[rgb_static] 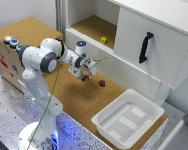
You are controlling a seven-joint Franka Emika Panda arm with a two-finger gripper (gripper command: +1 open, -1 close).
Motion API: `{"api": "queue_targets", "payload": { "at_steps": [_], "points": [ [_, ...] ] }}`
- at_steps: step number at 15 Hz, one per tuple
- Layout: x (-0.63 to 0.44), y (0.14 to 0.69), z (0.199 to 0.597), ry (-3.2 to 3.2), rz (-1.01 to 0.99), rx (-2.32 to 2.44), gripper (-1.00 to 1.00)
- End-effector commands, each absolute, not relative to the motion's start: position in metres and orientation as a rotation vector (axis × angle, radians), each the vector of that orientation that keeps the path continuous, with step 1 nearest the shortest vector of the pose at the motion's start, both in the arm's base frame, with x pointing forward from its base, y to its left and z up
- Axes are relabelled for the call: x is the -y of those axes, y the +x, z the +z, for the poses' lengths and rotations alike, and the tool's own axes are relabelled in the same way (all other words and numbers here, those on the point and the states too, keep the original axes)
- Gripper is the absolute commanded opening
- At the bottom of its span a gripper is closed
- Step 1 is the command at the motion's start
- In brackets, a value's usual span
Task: Put the pink object inside the left cabinet
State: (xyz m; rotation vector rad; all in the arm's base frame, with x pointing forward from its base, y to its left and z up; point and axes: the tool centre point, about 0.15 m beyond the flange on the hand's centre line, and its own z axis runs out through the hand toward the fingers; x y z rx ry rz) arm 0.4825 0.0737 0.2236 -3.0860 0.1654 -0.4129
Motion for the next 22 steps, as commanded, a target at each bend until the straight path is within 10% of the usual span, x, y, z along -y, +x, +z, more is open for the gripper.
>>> {"api": "queue_targets", "payload": {
  "at_steps": [1,12,22],
  "points": [
    [-0.075,0.518,0.208,-3.193,-0.325,-0.283,-1.00],
    [-0.070,0.492,0.221,-3.234,-0.268,-0.389,-1.00],
    [-0.111,0.496,0.397,-3.216,-0.611,-0.164,-1.00]
  ]
}}
